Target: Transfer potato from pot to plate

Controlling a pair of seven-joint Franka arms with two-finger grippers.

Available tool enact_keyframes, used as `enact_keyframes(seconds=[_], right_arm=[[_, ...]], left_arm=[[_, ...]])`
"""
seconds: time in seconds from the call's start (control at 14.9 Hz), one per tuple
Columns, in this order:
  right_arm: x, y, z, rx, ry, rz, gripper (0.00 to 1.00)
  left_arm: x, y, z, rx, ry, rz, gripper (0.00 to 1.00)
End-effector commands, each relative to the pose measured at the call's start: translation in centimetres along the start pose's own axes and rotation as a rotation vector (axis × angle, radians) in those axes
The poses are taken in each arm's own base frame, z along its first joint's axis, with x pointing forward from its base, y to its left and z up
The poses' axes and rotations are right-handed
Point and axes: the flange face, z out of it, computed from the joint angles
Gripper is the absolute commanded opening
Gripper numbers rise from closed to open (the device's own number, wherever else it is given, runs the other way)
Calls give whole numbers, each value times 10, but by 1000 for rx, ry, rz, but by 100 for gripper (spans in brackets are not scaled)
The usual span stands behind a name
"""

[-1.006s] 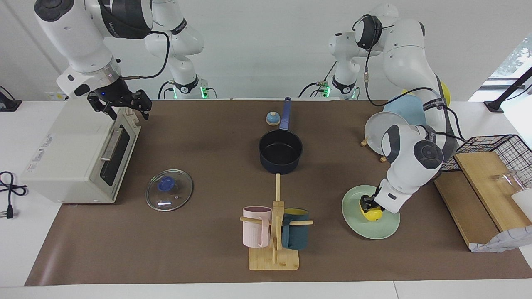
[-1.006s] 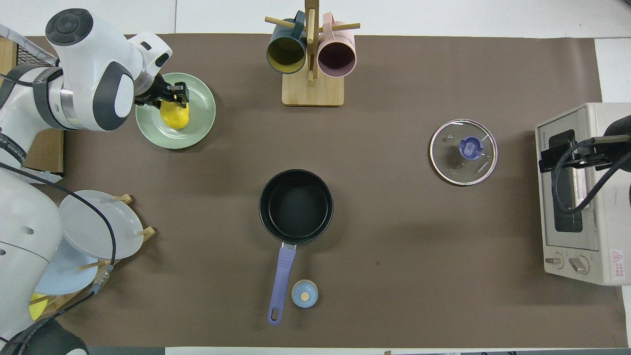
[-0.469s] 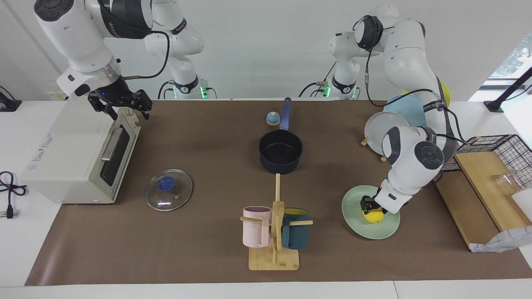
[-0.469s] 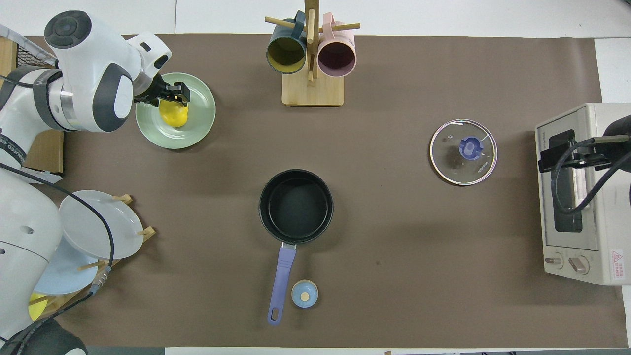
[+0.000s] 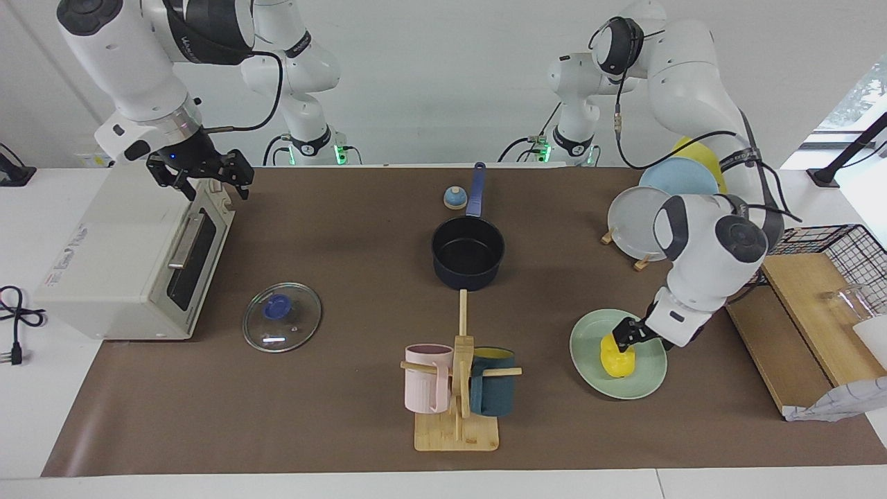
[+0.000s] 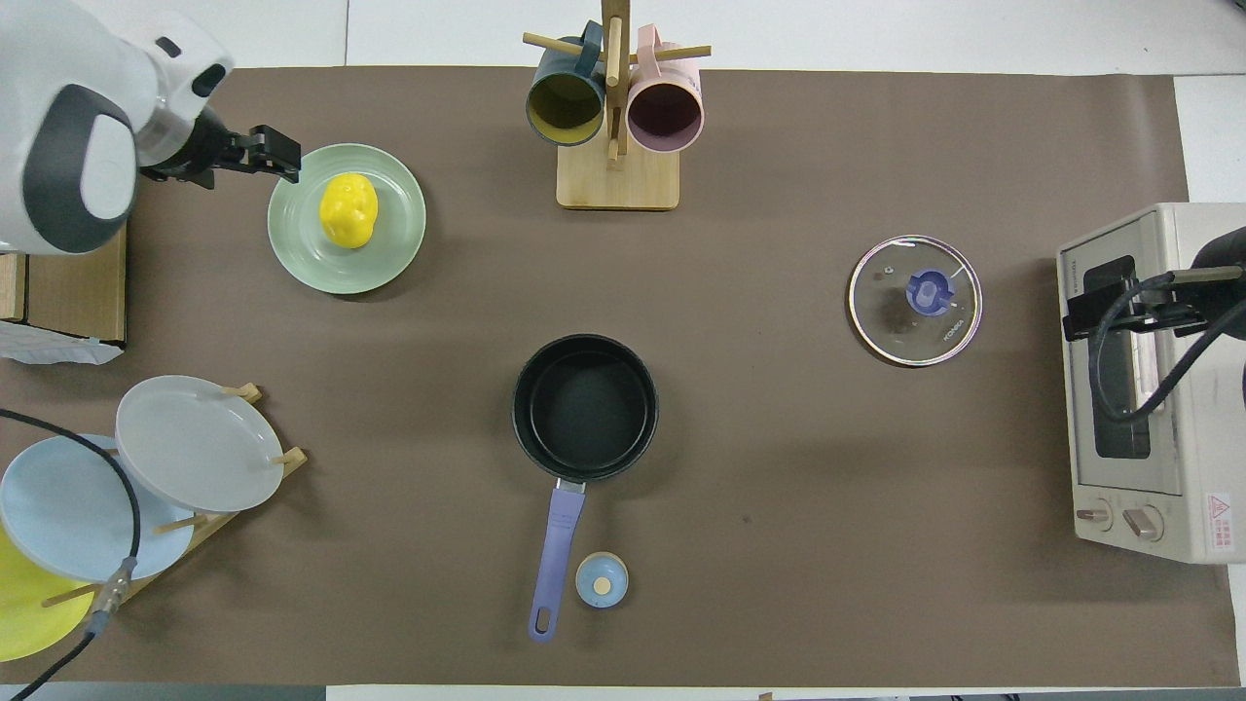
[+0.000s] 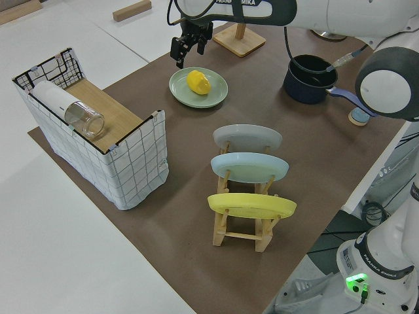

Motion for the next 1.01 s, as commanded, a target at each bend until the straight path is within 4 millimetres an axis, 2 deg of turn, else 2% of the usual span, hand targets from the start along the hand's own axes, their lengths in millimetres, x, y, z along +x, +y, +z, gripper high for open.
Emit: enact_keyframes(seconds=[0.0, 0.13, 0.2, 0.34, 0.47, 0.6, 0.67, 0.8, 0.94], right_arm=[[-4, 0, -4, 17, -5, 8, 100], [-4, 0, -4, 17, -5, 8, 100], [-4, 0, -4, 17, -5, 8, 100], [-4, 0, -4, 17, -5, 8, 100], [-4, 0, -4, 17, -5, 8, 100], [-4, 0, -4, 17, -5, 8, 100], [-4, 0, -4, 17, -5, 8, 100], [-4, 0, -4, 17, -5, 8, 100], [-4, 0, -4, 17, -5, 8, 100]], left_arm=[[-38, -23, -76, 24, -9, -36, 100], [-66, -42, -121, 38, -18, -60, 100], [-80, -43, -139, 42, -26, -60, 100], [-101, -42, -162, 49, -35, -61, 100], [-120, -40, -172, 56, -56, -60, 100], [-134, -35, -170, 61, -71, -60, 100], [-142, -29, -164, 62, -87, -51, 100], [-156, -31, -150, 59, -100, -50, 100], [-153, -32, -150, 56, -70, -49, 100]])
